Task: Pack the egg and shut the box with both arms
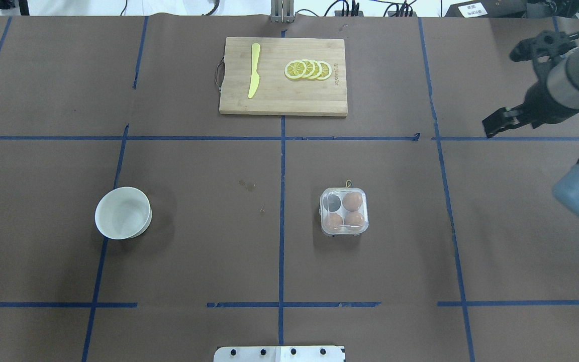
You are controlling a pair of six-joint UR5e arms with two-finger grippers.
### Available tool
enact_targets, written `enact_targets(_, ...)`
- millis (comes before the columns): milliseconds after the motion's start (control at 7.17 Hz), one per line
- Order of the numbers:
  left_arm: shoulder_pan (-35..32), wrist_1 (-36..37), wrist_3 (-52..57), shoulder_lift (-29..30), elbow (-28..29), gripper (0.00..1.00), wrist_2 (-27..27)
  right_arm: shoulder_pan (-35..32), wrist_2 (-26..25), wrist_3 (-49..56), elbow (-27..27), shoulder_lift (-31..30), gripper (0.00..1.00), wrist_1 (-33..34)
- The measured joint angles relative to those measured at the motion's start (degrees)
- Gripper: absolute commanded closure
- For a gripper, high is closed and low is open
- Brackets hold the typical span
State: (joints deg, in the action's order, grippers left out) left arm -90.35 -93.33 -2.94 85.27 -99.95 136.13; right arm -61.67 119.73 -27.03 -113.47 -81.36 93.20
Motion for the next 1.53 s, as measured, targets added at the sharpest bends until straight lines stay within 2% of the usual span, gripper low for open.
enact_targets(279, 0.0, 0.0, 0.1, -0.3, -0.1, 0.0, -0.1, -14.0, 6.7, 20.4, 3.9, -5.9, 0.0, 0.4)
enact_targets(558, 0.0, 0.1, 0.1, -0.4, -0.1, 0.0, -0.4, -22.5, 8.3, 32.8, 6.7, -9.4, 0.0, 4.8)
enact_targets(836, 0.0, 0.2, 0.1, -0.5, 0.3, 0.0, -1.4, -25.3, 8.5, 35.9, 7.0, -12.4, 0.0, 10.9)
enact_targets(1533, 0.1, -0.2, 0.1, -0.4, 1.5, 0.0, -3.3, -25.8, 8.6, 35.9, 6.9, -14.1, 0.0, 11.8)
